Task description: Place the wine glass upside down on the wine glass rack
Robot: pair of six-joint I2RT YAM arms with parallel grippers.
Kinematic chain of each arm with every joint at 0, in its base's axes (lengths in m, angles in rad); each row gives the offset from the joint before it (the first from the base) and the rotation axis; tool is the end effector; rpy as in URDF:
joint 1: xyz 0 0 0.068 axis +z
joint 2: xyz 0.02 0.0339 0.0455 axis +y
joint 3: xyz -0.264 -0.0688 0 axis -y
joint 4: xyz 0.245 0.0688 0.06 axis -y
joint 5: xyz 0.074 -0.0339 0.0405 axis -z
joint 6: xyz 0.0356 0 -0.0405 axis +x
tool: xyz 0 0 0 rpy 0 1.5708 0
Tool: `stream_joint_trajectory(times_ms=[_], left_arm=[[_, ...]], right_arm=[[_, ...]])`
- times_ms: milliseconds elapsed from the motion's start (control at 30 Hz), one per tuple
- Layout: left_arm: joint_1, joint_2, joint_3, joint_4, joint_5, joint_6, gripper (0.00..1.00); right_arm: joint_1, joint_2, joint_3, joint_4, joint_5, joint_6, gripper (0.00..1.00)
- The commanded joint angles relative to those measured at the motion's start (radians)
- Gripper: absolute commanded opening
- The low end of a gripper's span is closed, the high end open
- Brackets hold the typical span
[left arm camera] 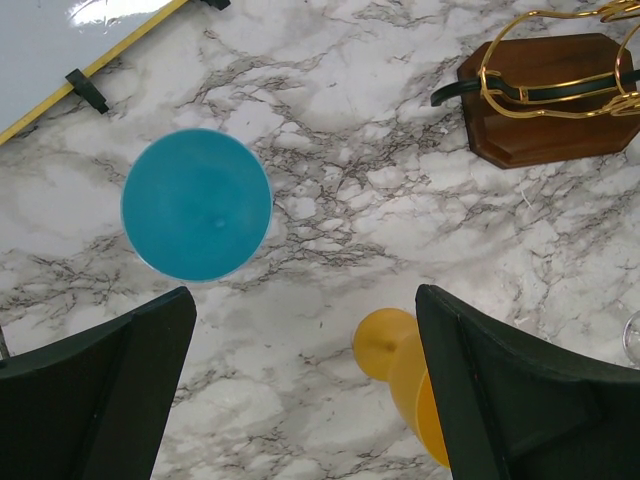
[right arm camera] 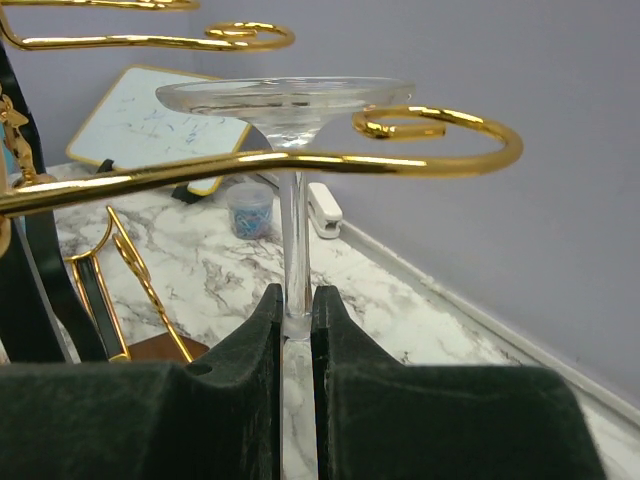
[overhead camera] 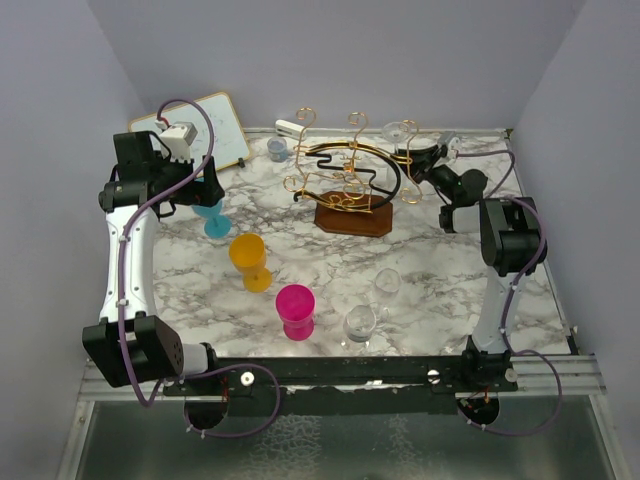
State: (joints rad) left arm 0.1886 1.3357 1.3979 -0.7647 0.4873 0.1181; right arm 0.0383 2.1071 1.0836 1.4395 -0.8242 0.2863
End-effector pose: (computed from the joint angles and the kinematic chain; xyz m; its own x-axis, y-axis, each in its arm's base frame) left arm 0.2780 0.0361 0.3772 -0.6084 -0.0101 -0.7936 0.2589 0.9427 -0.2105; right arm 0.4221 0.0423 0.2021 0.1906 0.1992 -0.9612 -0.7826 0.6220 -0.0262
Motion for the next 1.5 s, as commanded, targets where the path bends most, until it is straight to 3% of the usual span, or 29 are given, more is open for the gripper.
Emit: stream_joint_trajectory(times_ms=[0,467,667,967,1167,1467], left_arm=[[0.006,-0.001,-0.006,0.018,0.029,-0.014,0.94],[0.006,0.003,0.009,0.005,0.0,0.008,0.94],[0.005,0.038,0.065,-0.081,0.005,0.095,0.95],[0.027,0.114,0.173,-0.212,-0.197,0.148,0.96],[0.122,0.142,0.207,-0.238,-0.14,0.134,0.96],[0.127,0.149,0.21,-0.249,-0.156,0.132,0.96]], right_arm=[[-0.019,-0.049,-0.038,0.17,0.097,0.023,0.01],[-0.04,-0.062,-0.042,0.181,0.239,0.046,0.01],[-0.04,-0.033,0.035,0.119,0.228,0.033,0.01],[-0.04,0.012,0.142,0.064,0.157,0.034,0.01],[-0.041,0.036,0.139,0.071,0.131,0.04,0.01],[-0.04,0.082,0.188,0.05,0.107,0.057,0.01]])
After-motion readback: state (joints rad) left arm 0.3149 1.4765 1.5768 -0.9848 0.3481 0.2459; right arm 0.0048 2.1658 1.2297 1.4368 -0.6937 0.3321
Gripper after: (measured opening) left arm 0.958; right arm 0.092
